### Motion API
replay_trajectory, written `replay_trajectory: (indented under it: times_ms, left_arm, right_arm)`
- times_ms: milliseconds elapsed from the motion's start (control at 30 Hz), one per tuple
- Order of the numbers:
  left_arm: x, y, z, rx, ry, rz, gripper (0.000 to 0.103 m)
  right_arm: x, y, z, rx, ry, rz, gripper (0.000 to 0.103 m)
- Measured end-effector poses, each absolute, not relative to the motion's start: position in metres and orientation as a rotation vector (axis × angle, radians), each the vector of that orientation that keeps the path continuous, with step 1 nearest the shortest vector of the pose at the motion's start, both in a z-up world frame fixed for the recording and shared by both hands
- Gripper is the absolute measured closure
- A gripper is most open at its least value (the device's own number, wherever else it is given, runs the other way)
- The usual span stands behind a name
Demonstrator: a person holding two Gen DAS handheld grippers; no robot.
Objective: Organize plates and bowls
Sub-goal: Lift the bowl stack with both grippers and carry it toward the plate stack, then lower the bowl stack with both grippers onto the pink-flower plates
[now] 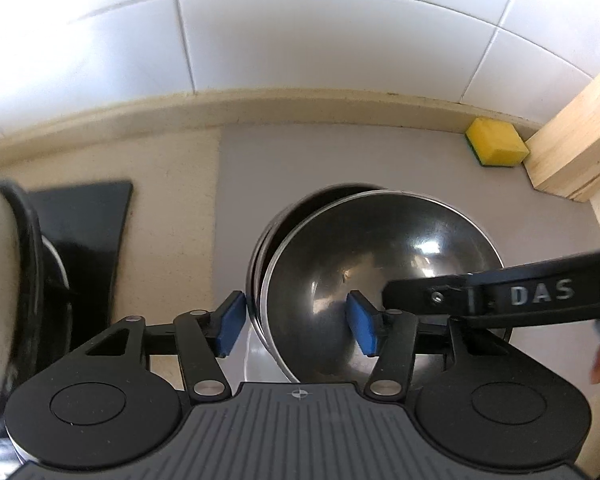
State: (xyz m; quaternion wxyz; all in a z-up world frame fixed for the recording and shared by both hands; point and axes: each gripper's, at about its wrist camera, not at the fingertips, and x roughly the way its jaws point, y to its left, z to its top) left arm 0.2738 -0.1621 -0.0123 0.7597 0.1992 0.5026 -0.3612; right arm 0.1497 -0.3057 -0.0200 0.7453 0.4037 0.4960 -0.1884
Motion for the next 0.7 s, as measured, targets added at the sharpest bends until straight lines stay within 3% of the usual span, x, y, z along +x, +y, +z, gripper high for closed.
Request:
replay_trajectory:
  times_ms: [200, 700]
  left_arm:
    - [0.274, -0.154, -0.017, 0.374, 1.199, -0.749, 0.042]
    - [0.251, -0.145, -0.014, 0.393, 1.336, -0.765, 0.042]
  right_arm:
    - [0.149, -0.299, -0.021, 0.867, 1.089, -0.419, 0.086]
    - [0.147, -0.283, -0.011, 0.757, 1.243, -0.387, 0.087]
